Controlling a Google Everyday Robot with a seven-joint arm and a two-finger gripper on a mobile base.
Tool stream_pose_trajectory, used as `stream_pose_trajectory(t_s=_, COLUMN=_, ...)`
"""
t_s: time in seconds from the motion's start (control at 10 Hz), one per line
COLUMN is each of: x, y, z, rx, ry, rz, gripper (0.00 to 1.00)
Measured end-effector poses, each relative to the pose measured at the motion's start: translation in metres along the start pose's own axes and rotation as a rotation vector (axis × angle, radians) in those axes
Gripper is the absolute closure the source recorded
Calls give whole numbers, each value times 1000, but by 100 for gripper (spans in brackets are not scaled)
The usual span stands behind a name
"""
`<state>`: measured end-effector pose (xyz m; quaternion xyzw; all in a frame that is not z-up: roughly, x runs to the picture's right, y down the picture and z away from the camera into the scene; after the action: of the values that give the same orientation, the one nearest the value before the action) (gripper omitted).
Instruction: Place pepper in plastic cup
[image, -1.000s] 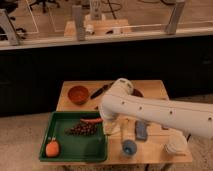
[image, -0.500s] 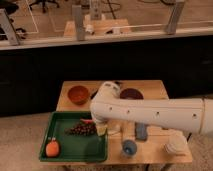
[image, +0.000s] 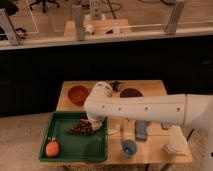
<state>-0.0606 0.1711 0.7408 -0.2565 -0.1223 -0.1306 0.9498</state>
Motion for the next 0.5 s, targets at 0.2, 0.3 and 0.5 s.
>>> stream_pose_trajectory(t_s=0.2, x=0, y=-1, z=12, rx=-18, ry=-1, rz=1, gripper=43)
stream_pose_trajectory(t_s=0.3, x=0, y=-2, z=17, rx=-20, ry=0, rz=-1, gripper=43)
stream_pose_trajectory(t_s=0.5, x=3, y=-8, z=24, rx=-17, ry=-4, rz=0, gripper=43)
